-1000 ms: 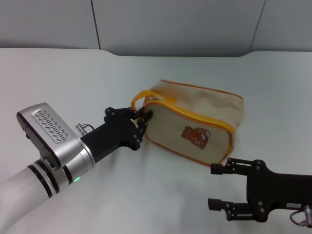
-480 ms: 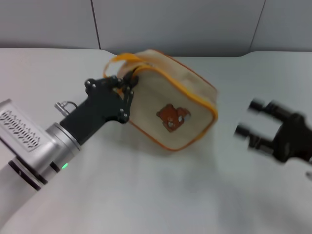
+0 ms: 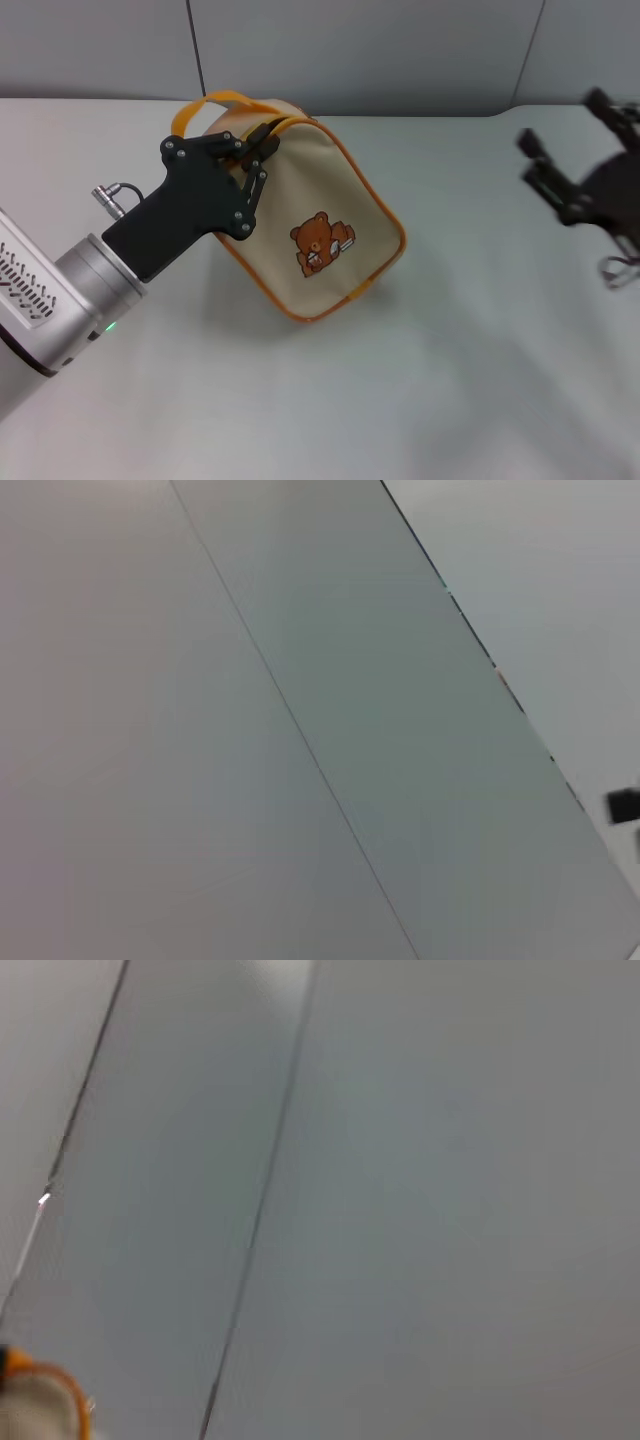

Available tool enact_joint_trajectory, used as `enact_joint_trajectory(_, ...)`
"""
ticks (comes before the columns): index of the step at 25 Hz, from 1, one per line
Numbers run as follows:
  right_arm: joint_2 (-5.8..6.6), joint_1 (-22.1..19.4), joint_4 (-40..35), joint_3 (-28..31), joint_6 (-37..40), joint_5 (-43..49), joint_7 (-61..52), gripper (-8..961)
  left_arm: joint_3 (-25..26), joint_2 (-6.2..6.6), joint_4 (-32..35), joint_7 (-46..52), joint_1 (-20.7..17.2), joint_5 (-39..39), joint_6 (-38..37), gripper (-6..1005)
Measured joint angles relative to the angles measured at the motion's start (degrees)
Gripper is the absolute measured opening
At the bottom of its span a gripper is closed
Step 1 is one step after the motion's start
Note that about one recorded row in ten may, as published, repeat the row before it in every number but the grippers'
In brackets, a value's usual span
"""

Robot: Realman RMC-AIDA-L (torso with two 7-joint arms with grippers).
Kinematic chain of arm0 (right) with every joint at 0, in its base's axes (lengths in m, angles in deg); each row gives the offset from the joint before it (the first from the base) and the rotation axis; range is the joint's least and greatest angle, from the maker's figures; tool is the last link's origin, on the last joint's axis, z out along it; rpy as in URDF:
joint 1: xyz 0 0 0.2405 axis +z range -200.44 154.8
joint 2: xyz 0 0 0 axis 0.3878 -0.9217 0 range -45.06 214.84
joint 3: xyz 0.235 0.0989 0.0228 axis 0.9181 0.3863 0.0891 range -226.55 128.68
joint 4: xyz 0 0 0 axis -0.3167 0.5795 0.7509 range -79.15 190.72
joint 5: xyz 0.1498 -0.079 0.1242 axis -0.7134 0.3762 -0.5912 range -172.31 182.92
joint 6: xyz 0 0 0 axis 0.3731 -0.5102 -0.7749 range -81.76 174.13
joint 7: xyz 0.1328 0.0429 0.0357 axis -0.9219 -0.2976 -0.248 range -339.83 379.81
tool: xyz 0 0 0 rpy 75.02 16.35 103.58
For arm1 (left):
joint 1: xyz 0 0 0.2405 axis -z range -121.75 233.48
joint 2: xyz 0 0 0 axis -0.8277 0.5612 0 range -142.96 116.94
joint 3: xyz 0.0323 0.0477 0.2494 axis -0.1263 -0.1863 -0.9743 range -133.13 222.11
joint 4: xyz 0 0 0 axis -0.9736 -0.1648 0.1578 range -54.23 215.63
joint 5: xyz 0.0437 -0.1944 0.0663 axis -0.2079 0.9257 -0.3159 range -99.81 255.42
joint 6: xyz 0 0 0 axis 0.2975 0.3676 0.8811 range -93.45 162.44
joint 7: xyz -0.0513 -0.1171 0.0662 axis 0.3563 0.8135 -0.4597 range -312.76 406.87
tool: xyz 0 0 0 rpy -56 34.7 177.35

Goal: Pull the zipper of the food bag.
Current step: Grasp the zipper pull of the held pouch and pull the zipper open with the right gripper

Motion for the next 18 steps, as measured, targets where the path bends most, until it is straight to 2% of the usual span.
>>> enact_joint_trajectory(7,-0.02,8.6,5.4,-0.7,-11.1,3.0,10.2,756,-0.1,0.01,0.3,0.0,0.1,0.0,-0.1,47)
enact_joint_trajectory(13,-0.15,12.0,8.5,-0.6,-15.5,6.6,14.4,755,-0.2,-0.12,0.3,-0.1,0.5,0.0,0.3,46)
enact_joint_trajectory(18,-0.15,12.7,9.4,-0.1,-16.6,11.1,15.1,755,-1.0,-0.22,0.3,-0.1,0.8,0.0,0.5,45)
